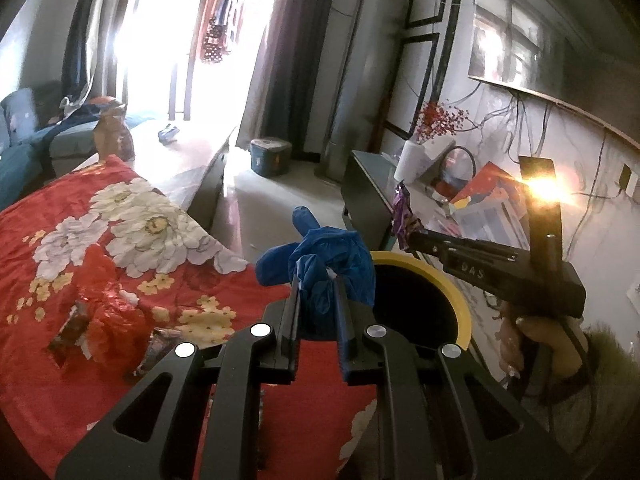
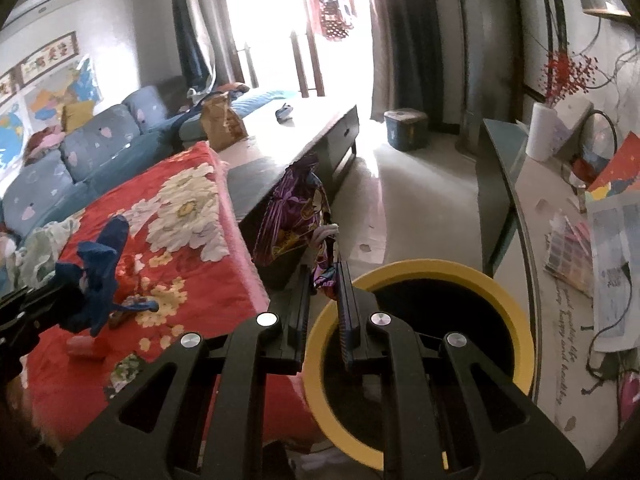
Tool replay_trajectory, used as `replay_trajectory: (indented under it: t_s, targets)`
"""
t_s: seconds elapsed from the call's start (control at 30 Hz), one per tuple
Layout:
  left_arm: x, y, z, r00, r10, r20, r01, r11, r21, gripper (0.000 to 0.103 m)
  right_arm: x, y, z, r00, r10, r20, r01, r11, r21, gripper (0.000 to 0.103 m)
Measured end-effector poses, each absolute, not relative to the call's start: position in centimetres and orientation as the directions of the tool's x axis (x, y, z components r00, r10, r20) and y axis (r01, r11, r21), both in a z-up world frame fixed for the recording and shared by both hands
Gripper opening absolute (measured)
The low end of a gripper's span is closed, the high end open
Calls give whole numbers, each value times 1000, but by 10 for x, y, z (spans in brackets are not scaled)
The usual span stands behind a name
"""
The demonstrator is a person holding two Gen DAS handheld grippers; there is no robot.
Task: Collect trash
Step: 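Carry the blue glove and purple wrapper over the yellow-rimmed bin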
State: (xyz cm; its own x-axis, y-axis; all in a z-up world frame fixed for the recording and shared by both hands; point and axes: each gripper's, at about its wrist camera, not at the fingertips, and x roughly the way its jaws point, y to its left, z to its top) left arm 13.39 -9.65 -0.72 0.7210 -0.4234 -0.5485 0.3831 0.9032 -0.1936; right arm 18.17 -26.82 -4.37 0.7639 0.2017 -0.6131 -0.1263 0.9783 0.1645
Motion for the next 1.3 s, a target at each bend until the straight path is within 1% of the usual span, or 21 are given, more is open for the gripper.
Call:
replay_trajectory:
  t_s: [0.73,1.3]
  targets:
    - [139,-147,-20,668,-471,-576,462,869,-176,14,181,-314,-61,752,135,-645,-19,983,184,9]
    - [144,-187,-41,610,-493,-620,512,843,-166,14,184,-346,-76,728,109,-677,58,974,218,9]
